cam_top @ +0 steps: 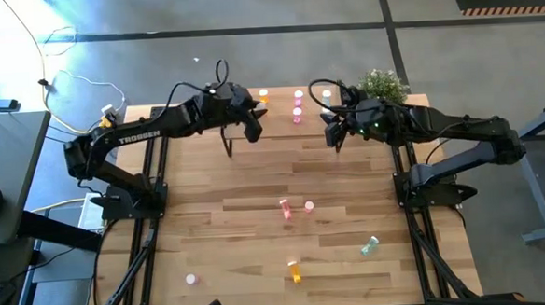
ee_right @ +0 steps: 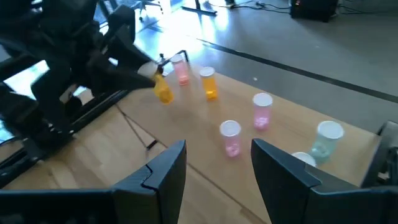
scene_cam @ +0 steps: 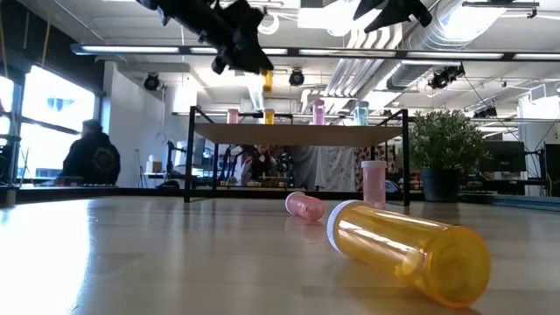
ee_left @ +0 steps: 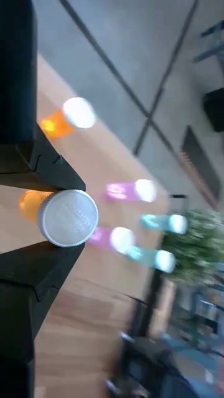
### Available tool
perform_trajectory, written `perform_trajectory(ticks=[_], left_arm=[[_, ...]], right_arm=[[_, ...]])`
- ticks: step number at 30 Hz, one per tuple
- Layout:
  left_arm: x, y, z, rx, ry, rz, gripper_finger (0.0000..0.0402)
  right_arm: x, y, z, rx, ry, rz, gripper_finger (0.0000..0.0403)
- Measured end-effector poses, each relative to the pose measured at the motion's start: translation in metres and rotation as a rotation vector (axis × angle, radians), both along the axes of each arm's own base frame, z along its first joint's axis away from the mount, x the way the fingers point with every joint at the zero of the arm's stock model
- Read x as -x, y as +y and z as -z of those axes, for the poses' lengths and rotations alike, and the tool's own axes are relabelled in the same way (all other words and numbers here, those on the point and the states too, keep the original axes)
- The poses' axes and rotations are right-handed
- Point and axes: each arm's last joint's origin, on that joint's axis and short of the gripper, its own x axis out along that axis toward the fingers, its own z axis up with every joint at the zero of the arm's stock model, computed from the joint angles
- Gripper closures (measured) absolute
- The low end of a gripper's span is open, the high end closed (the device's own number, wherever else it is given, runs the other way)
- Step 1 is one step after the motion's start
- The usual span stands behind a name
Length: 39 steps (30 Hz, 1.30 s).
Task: Pick and place medicine bottles onto shelf by color
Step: Put the left orange pill bottle on the shelf aligned with the other orange pill bottle
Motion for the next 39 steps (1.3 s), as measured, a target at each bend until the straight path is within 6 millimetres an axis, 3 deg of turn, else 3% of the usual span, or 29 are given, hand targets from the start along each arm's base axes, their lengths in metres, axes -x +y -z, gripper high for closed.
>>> perform_trajectory(ticks=[12, 39], left_arm=[[-0.026, 0.016, 0.046, 0.084, 0.080, 0.000, 0.0288], [-0.021, 0.022, 0.050, 0.093, 0.118, -0.094, 0.0288]], right_arm=[[0.003, -0.011, 0.001, -0.002, 0.012, 0.050, 0.0231], [0.004, -0.015, 0.002, 0.001, 0.025, 0.066, 0.0231]])
